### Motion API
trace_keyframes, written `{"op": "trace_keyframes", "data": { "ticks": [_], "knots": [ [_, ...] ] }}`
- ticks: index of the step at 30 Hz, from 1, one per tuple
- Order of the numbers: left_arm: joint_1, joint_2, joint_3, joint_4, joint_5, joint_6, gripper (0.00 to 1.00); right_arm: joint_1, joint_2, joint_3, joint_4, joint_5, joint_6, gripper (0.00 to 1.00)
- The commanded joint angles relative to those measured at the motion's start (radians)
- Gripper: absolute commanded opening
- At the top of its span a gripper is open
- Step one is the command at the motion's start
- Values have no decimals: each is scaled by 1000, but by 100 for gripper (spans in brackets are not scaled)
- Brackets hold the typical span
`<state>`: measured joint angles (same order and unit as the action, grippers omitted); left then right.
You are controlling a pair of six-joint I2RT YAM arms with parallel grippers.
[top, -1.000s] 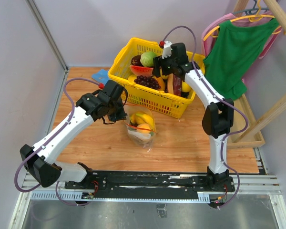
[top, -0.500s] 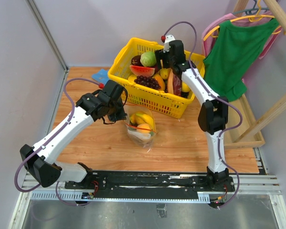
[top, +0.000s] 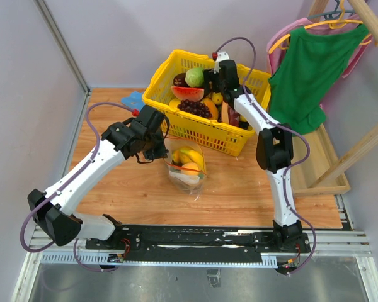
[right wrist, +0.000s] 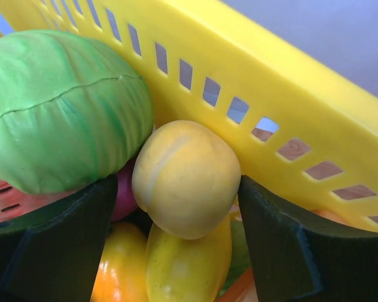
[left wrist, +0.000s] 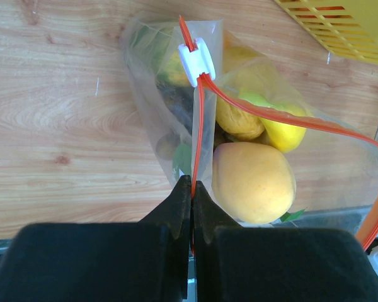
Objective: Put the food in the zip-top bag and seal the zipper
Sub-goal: Pick up the fake fruit from the bin.
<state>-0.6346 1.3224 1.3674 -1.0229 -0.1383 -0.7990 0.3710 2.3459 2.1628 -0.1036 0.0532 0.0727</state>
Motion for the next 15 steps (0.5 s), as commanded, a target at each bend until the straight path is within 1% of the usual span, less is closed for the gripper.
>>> {"op": "trace_keyframes", "data": {
  "ticks": [1,5,8,9,15],
  "knots": [
    [10,0,36,9,4,21,0,-15,23,17,73,26,21,74],
    [10,-7,41,15,-1,29,0,-18,0,7,49,7,10,56],
    [10,-14,41,28,0,33,0,-18,-51,-48,47,-13,-6,43],
    [10,-15,42,30,-2,36,0,-18,-72,-69,45,-17,-10,40],
    [10,-26,45,43,-8,44,0,-18,-223,-208,30,-52,-22,35]
  ]
}}
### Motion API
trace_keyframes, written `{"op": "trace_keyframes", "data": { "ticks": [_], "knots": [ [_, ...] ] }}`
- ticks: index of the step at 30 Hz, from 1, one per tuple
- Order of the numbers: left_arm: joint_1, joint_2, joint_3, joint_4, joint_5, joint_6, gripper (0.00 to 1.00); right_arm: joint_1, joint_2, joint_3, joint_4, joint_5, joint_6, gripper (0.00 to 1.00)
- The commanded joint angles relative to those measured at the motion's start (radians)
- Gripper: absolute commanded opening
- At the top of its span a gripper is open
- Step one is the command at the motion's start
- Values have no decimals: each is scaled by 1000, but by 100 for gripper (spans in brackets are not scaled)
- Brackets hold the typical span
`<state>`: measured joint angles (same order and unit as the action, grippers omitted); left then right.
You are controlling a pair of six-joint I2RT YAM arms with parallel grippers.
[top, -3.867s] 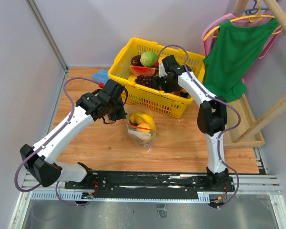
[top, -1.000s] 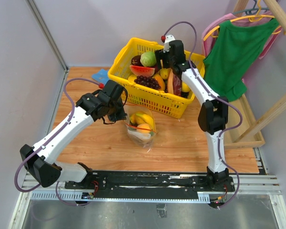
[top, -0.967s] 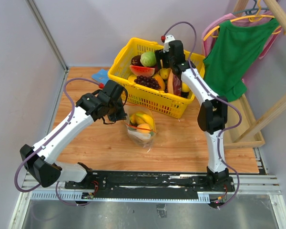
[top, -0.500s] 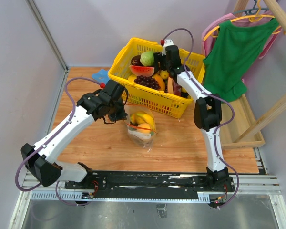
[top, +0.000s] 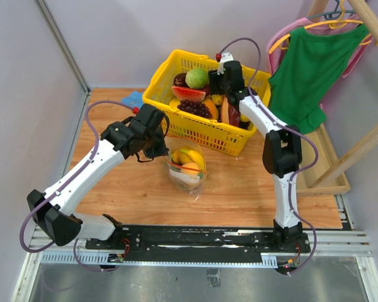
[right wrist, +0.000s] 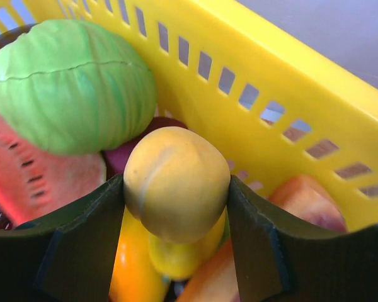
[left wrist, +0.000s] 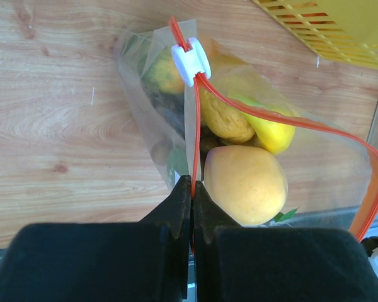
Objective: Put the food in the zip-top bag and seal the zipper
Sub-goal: Pick up the fake fruit from the bin.
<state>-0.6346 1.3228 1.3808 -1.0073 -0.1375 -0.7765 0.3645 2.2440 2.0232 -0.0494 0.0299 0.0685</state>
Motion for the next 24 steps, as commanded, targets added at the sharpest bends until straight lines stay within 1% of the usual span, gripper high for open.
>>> {"op": "trace_keyframes", "data": {
  "ticks": [1,9,13,17,21,24],
  "knots": [
    [10,-29,32,30,-10,23,0,-12,-145,-87,-28,-32,-18,35],
    [9,-38,20,30,-6,15,0,-10,-339,-194,-128,-82,10,31],
    [10,-45,20,27,-9,13,0,-3,-463,-284,-135,-127,46,30],
    [10,-56,20,26,-14,9,0,18,-583,-347,-159,-156,46,30],
    [10,-64,18,27,-17,5,0,56,-685,-406,-170,-212,47,30],
    [10,-69,16,27,-17,2,0,113,-759,-469,-159,-253,35,30]
  ]
}}
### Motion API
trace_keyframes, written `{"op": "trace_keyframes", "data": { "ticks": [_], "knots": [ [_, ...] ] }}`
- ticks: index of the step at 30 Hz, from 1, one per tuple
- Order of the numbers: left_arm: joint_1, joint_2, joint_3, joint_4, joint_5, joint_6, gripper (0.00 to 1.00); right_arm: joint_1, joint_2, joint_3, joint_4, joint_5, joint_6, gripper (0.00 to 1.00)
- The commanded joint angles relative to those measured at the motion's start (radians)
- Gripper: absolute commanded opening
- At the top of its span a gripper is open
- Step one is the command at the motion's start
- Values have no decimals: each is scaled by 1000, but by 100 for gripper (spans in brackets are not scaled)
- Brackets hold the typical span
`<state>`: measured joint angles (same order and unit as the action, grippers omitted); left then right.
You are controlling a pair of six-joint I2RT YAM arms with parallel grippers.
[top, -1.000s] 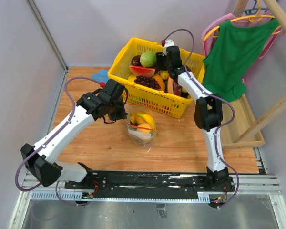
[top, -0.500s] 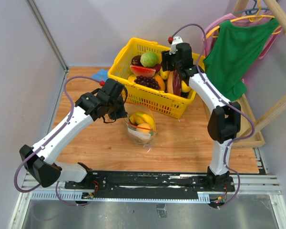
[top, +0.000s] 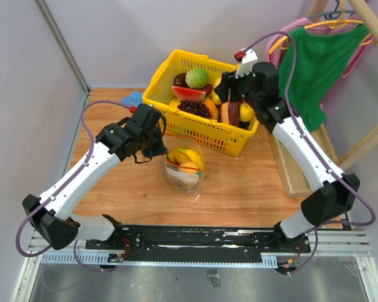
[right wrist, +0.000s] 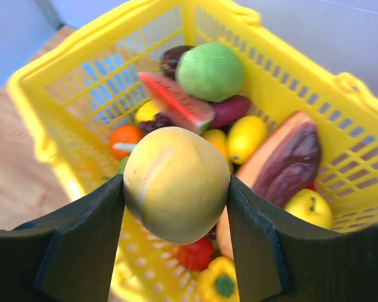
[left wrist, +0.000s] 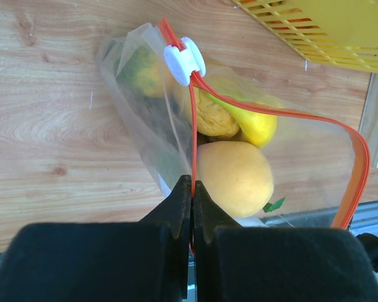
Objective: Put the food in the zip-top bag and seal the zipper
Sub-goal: Pick up the fake fruit from the bin, then place the fake fruit in the zipper food storage bag.
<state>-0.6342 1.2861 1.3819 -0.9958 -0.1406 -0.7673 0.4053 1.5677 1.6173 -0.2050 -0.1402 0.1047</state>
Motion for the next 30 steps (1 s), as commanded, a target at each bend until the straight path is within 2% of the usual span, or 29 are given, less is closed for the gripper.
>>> {"op": "trace_keyframes", "data": {
  "ticks": [1,7,13,22,26,30],
  "knots": [
    [10,-34,14,17,-14,-7,0,90,-105,-86,1,-100,-2,30],
    [10,-33,10,21,-11,-13,0,193,-206,-204,12,-212,16,31],
    [10,-34,1,24,-9,-22,0,322,-268,-311,58,-248,6,31],
    [10,-56,-23,35,-3,-39,0,416,-233,-385,157,-259,10,34],
    [10,-70,-40,41,-1,-47,0,443,-188,-385,184,-263,7,40],
    [10,-82,-55,49,8,-53,0,460,-143,-377,195,-226,5,51]
  ]
}}
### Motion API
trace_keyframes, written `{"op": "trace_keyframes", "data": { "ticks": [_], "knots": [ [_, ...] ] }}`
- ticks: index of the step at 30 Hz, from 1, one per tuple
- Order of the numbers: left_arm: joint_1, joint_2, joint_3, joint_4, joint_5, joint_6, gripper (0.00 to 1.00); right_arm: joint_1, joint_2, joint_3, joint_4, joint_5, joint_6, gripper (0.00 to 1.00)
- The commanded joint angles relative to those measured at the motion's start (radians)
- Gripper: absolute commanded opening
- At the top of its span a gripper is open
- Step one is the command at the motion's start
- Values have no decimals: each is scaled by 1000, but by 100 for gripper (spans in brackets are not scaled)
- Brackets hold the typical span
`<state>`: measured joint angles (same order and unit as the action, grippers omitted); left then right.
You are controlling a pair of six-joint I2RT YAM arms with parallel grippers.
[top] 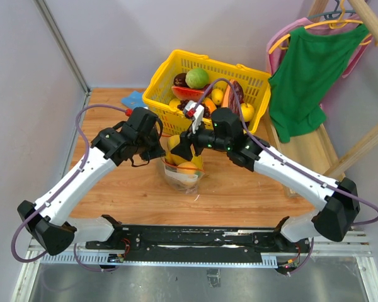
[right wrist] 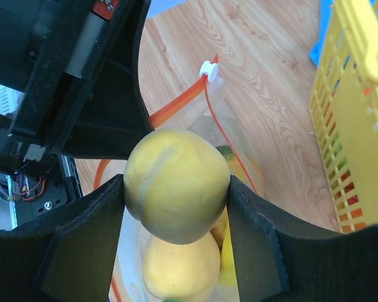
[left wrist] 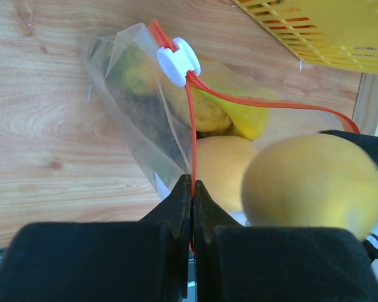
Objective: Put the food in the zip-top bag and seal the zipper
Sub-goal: Place the fake fruit in the zipper food storage bag.
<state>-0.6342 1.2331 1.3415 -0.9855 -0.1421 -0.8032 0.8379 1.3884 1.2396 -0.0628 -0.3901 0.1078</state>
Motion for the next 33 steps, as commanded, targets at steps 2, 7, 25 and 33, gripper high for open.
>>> {"op": "trace_keyframes", "data": {
  "ticks": [2,7,25,33],
  "knots": [
    [10,-33,-24,45,14,-20,0,29,55,5,64,35,7,56],
    [10,-37,-38,52,21,-23,0,31,85,29,76,55,14,71],
    [10,-26,-44,61,23,-33,0,30,-53,78,-173,186,-55,90],
    [10,-22,-44,68,17,-46,0,30,-250,-29,-356,219,-88,94]
  ]
}}
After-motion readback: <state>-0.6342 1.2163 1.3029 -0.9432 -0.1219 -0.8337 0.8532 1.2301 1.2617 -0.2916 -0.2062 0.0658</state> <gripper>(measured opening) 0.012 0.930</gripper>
